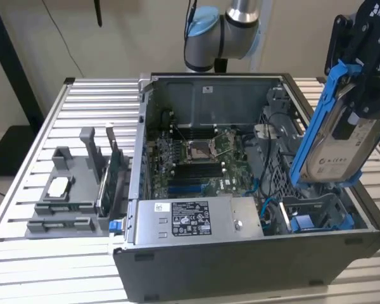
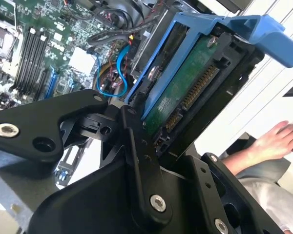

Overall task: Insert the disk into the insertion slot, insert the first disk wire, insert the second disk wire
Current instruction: 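Insert the disk into the insertion slot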

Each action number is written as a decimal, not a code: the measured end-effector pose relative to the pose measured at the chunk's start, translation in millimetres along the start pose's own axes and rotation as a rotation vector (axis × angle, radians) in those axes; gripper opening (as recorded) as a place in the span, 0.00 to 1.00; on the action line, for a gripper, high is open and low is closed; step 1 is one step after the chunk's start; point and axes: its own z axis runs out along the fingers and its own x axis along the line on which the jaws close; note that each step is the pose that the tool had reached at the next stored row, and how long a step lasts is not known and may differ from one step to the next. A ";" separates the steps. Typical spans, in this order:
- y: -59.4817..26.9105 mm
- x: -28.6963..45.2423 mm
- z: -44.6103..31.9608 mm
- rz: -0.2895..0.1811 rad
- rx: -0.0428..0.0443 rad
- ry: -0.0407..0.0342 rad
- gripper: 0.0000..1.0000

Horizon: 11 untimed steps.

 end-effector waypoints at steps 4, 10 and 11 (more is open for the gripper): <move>-0.1 0.0 1.9 0.000 0.0000 0.0000 0.32; -0.4 0.0 4.6 0.000 0.0000 0.0000 0.32; -0.4 0.0 5.1 0.000 0.0000 0.0000 0.32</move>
